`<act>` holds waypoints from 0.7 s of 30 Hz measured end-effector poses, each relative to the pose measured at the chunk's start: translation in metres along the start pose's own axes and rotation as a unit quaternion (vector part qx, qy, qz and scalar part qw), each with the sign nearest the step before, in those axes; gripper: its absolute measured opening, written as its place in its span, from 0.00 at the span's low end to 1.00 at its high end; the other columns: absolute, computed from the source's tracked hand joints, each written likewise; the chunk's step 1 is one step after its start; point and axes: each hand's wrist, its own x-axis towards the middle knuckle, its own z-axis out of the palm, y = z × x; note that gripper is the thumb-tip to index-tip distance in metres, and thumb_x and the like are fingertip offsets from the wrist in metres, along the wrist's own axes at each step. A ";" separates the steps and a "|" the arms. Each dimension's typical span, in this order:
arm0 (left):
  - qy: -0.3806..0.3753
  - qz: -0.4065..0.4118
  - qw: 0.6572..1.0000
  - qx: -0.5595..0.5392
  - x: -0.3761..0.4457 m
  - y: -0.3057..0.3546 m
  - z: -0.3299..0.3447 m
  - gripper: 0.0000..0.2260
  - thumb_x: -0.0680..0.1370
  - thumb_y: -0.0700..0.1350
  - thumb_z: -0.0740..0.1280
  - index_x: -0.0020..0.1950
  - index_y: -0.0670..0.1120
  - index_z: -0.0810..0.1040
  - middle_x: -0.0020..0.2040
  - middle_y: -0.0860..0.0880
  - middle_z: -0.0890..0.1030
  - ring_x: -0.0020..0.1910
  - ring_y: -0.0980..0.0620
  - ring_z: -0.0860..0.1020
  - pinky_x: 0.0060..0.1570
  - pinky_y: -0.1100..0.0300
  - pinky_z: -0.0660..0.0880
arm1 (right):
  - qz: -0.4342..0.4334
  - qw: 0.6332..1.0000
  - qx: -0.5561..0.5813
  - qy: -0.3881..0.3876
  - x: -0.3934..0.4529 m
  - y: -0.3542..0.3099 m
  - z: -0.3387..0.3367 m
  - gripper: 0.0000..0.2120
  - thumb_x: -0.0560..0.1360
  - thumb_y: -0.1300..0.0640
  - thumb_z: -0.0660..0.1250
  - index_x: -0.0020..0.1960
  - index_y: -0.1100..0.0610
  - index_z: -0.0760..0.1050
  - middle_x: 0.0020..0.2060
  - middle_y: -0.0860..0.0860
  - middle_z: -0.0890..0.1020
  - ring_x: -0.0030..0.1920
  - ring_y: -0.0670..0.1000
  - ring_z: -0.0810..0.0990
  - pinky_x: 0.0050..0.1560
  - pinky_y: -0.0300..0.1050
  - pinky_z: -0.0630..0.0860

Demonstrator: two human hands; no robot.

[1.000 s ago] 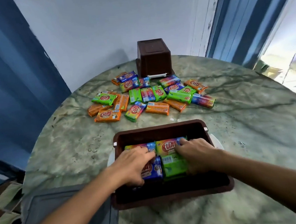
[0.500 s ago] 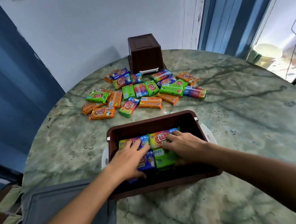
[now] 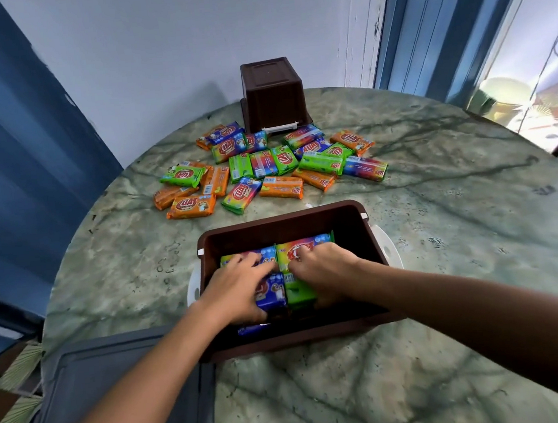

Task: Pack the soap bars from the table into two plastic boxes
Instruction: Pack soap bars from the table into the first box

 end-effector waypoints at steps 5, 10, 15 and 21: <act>-0.009 0.001 1.000 -0.009 -0.002 -0.003 -0.005 0.41 0.65 0.59 0.74 0.74 0.56 0.60 0.73 0.50 0.64 0.71 0.48 0.62 0.65 0.51 0.68 | 0.007 0.998 0.041 0.043 -0.004 0.004 0.006 0.32 0.70 0.41 0.70 0.67 0.57 0.68 0.59 0.59 0.75 0.52 0.59 0.79 0.42 0.48 0.73; -0.011 -0.001 0.989 0.145 -0.002 0.017 0.010 0.47 0.64 0.58 0.76 0.74 0.49 0.53 0.70 0.41 0.60 0.68 0.38 0.62 0.57 0.47 0.74 | 0.041 0.998 -0.052 0.011 0.002 -0.012 0.019 0.27 0.73 0.47 0.68 0.66 0.62 0.69 0.56 0.64 0.75 0.51 0.67 0.79 0.42 0.53 0.78; -0.001 -0.001 0.994 0.111 -0.002 0.013 0.012 0.44 0.64 0.57 0.74 0.73 0.50 0.55 0.69 0.42 0.61 0.66 0.39 0.63 0.58 0.48 0.73 | 0.043 0.994 -0.066 0.078 0.022 -0.017 0.035 0.19 0.59 0.54 0.79 0.46 0.61 0.82 0.34 0.67 0.79 0.28 0.70 0.79 0.17 0.55 0.74; -0.009 -0.006 0.993 0.113 -0.003 0.013 0.010 0.47 0.64 0.59 0.75 0.74 0.49 0.53 0.70 0.41 0.60 0.68 0.39 0.62 0.60 0.46 0.72 | 0.011 0.997 -0.021 0.069 0.011 -0.010 0.029 0.35 0.76 0.50 0.65 0.75 0.60 0.51 0.61 0.68 0.69 0.54 0.69 0.78 0.48 0.60 0.79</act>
